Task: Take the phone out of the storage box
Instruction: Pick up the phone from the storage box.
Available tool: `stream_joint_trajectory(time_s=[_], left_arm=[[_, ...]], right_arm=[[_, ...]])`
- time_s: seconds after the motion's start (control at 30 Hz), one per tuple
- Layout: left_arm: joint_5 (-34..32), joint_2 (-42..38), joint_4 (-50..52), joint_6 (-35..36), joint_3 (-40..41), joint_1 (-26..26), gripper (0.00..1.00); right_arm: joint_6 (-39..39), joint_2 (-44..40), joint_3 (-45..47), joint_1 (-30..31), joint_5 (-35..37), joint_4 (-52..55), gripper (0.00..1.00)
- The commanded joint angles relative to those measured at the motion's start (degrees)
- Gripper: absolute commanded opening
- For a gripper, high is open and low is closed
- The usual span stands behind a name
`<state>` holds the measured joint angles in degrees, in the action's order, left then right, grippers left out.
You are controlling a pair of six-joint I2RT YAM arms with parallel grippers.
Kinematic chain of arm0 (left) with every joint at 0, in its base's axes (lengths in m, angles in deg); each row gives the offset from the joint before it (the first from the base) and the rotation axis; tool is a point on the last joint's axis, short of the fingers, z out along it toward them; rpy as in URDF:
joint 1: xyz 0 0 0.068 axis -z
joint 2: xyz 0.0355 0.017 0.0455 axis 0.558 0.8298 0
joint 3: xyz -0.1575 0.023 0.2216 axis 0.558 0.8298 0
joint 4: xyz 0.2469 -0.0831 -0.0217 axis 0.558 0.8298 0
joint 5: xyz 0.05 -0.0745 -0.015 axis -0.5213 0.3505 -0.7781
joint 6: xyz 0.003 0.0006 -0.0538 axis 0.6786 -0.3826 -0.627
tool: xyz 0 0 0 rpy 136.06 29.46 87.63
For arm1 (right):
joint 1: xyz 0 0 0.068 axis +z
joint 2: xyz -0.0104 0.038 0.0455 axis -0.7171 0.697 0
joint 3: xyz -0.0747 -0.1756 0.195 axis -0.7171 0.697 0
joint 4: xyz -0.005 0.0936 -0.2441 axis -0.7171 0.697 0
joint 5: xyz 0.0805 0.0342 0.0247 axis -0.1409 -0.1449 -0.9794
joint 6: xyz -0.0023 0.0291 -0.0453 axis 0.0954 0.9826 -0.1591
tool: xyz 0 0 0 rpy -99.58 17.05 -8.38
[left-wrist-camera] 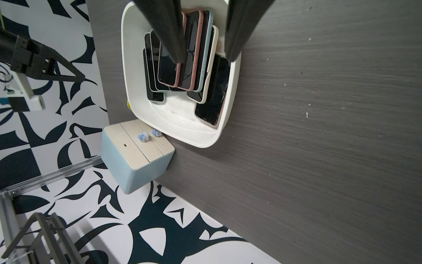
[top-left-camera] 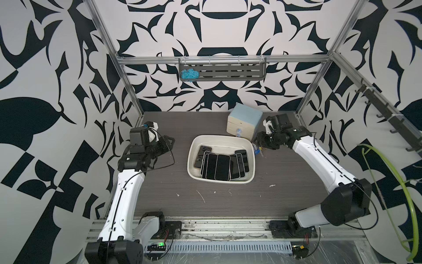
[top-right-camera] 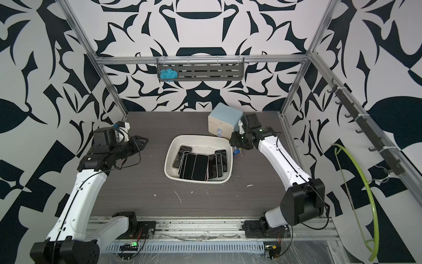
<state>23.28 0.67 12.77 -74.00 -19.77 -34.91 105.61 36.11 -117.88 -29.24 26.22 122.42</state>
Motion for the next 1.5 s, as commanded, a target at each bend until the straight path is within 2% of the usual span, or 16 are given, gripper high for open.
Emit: stream_joint_trajectory(time_s=[0.0,0.13,0.2,0.27,0.3,0.37,0.4,0.47,0.57,0.77,1.0,1.17,1.33,1.47], left_arm=[[1.7,-3.0,4.4,-0.1,4.5,0.4,0.47],[1.9,-4.6,3.0,-2.5,9.9,1.3,0.55],[0.4,-4.9,2.8,-4.2,11.7,1.9,0.63],[-0.4,-5.4,1.0,-6.3,13.8,2.9,0.7],[-0.5,-5.5,0.0,-7.1,14.5,3.9,0.74],[-1.8,-5.1,-0.4,-7.5,14.6,7.0,0.81],[-3.0,-4.6,-0.3,-7.1,14.3,9.1,0.89],[-5.4,-3.7,0.9,-6.1,13.3,12.4,0.98],[-6.2,-2.4,1.5,-5.7,12.9,14.5,0.99],[-4.9,-2.2,1.0,-7.4,13.1,15.1,0.99],[-4.6,-2.2,1.2,-7.8,14.8,15.3,0.99],[-4.4,-1.9,1.3,-7.9,15.4,15.3,0.99],[-4.2,-0.7,1.3,-7.9,15.2,15.3,0.99],[-4.1,0.8,1.2,-7.7,14.3,15.3,0.99]], right_arm=[[4.7,0.8,0.6,3.7,-0.3,5.7,0.57],[6.3,3.5,0.2,10.5,1.6,7.5,0.61],[7.3,5.7,0.0,14.3,0.8,5.9,0.67],[7.6,8.4,-0.6,16.7,0.6,4.6,0.81],[7.8,10.3,-1.4,17.3,0.5,4.5,0.94],[7.9,13.4,-3.1,18.2,0.1,4.2,1.0],[7.8,15.2,-4.4,18.7,0.6,4.2,1.0],[7.2,18.7,-7.2,19.3,0.6,4.5,1.0],[5.4,24.1,-12.6,19.8,0.7,6.4,1.0],[2.1,30.4,-19.2,19.9,0.2,6.8,1.0],[-2.0,35.5,-24.3,19.8,-4.3,6.0,0.98],[-4.4,35.7,-22.2,18.7,-9.3,3.3,0.93],[-3.0,32.1,-14.9,16.8,-15.4,-5.1,0.86],[-2.0,29.7,-10.5,16.0,-17.4,-9.6,0.83]])
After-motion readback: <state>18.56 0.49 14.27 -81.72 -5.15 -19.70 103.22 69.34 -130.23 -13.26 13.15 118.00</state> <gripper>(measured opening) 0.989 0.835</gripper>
